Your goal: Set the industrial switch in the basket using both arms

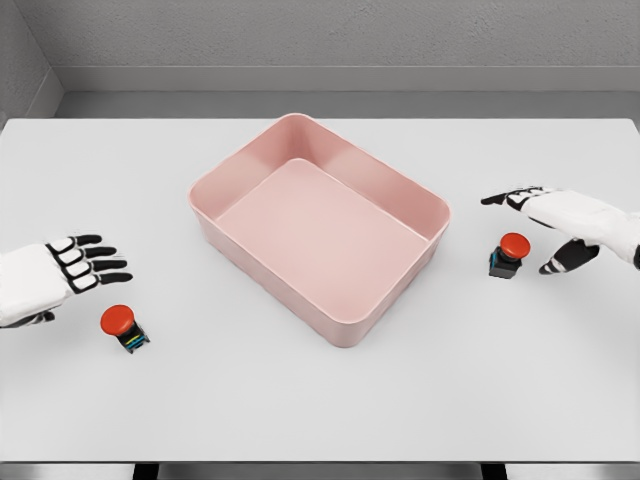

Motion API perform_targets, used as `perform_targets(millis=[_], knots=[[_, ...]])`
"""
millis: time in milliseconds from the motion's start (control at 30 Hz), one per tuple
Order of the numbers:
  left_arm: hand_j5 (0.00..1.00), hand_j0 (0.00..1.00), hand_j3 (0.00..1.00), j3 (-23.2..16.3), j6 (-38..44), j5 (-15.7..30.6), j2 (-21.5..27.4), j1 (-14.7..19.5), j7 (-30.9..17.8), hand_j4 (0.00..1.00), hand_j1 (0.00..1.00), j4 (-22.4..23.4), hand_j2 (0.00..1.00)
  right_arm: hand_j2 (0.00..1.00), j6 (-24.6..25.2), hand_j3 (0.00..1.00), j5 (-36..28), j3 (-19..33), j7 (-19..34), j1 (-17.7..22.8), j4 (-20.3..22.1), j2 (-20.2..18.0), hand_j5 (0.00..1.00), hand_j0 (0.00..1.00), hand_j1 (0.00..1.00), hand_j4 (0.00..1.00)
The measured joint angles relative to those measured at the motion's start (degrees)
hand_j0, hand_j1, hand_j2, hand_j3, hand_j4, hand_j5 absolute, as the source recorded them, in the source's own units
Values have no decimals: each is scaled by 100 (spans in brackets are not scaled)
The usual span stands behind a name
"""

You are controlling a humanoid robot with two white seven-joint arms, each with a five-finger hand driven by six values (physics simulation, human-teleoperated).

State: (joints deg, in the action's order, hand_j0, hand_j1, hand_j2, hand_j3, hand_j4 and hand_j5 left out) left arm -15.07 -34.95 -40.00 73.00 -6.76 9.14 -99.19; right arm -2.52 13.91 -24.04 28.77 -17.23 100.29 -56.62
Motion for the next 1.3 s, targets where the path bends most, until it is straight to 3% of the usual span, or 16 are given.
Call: perform_targets(millis=[133, 433, 467, 500, 533, 700, 733, 933, 1033, 1300], knots=[[100, 100, 100, -25, -1, -16, -102, -36, -111, 100, 100, -83, 100, 100, 229, 100, 4, -216, 239, -229, 0, 123, 100, 100, 100, 100], [100, 100, 100, -132, -1, -4, -344, -9, -141, 100, 100, -173, 100, 100, 497, 100, 5, -374, 516, -299, -2, 271, 100, 100, 100, 100], [100, 100, 100, -163, -1, -9, -359, -18, -143, 100, 100, -187, 100, 98, 496, 98, 5, -384, 519, -299, -2, 278, 98, 98, 98, 98], [100, 100, 100, -203, -2, -13, -374, -9, -146, 100, 100, -200, 100, 87, 494, 87, 4, -391, 521, -299, -2, 282, 87, 87, 87, 87], [100, 100, 100, -244, -1, -18, -384, -9, -147, 100, 100, -211, 100, 84, 493, 84, 5, -398, 522, -299, -3, 284, 84, 84, 84, 84], [100, 100, 100, -332, -1, 0, -411, -9, -151, 100, 100, -269, 100, 76, 504, 76, 42, -421, 518, -299, -13, 284, 76, 76, 76, 76], [98, 98, 98, -339, -1, 10, -413, -9, -153, 98, 98, -283, 98, 74, 505, 74, 61, -423, 518, -299, -15, 283, 74, 74, 74, 74], [60, 60, 60, -350, -2, 19, -429, 17, -210, 60, 60, -314, 60, 54, 502, 54, 150, -434, 518, -299, -19, 282, 54, 54, 54, 54], [54, 54, 54, -349, -2, 15, -434, 26, -256, 54, 54, -317, 54, 45, 499, 45, 185, -435, 521, -290, -19, 276, 45, 45, 45, 45], [38, 38, 38, -348, -3, -2, -432, 43, -299, 38, 38, -319, 38, 43, 492, 43, 204, -434, 525, -290, -14, 266, 43, 43, 43, 43]])
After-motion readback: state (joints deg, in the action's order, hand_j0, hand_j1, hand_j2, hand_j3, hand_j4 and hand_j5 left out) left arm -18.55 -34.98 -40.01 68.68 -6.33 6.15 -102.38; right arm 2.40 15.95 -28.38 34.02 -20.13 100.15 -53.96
